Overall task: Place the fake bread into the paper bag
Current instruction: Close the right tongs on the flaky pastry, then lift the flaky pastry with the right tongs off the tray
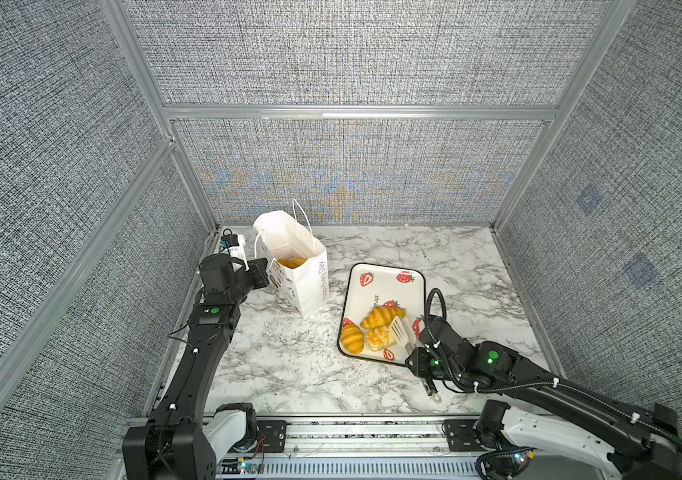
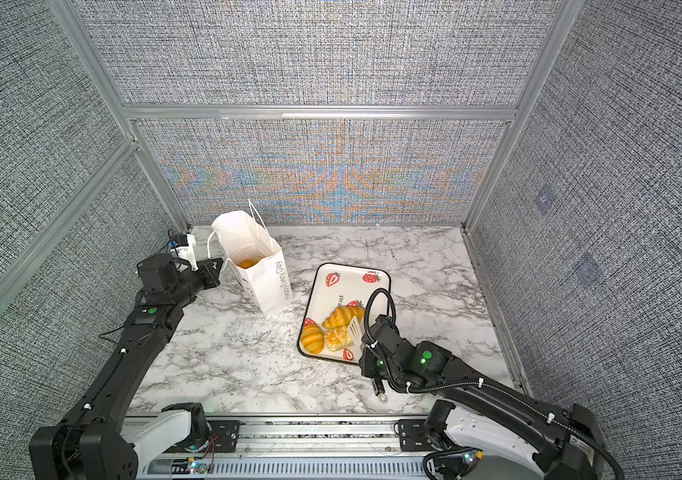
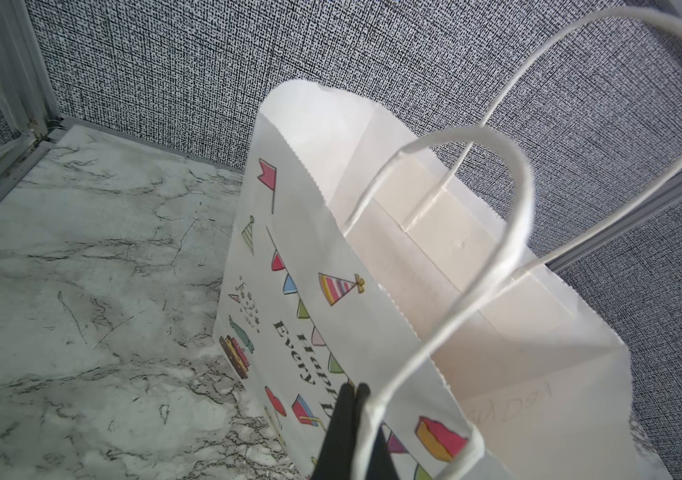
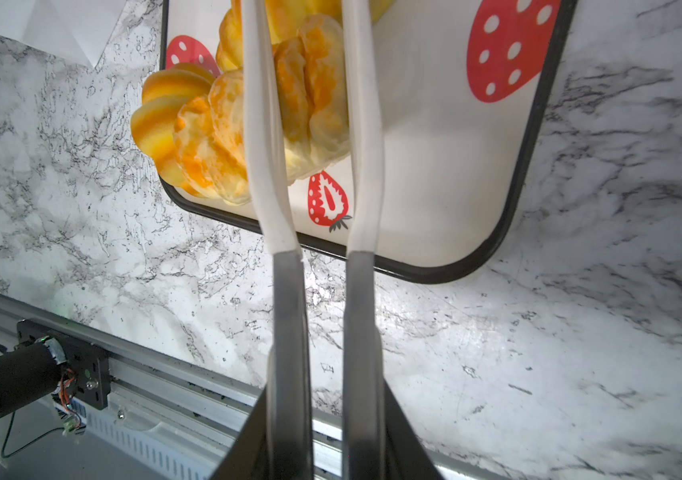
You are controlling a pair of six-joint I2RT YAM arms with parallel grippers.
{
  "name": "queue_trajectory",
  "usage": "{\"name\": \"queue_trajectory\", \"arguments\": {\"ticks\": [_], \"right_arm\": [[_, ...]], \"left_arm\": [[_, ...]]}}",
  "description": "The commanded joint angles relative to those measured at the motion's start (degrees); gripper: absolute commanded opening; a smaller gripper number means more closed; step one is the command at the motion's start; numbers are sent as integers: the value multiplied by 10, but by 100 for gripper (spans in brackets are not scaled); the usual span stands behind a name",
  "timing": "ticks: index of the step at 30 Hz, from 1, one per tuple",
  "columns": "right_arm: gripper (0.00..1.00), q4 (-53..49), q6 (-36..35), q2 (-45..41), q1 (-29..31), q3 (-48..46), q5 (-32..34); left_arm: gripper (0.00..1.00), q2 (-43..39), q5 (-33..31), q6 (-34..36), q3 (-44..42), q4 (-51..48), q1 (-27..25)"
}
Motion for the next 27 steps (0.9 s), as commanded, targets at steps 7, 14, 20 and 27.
{"name": "queue_trajectory", "arguments": {"ticks": [7,14,20,27], "right_arm": [[30,-25,4,-36,0,-3,13],[30,-14,-10,-38,-3,32,52],[30,22,-27,-14,-15,57,57],[30,43,-60,9,-36,100,52]], "left_arm": [[0,0,3,4,2,0,1],[0,-1,1,5,3,0,0],[0,0,5,5,3,-1,1],[0,-1,5,5,2,0,0]]}}
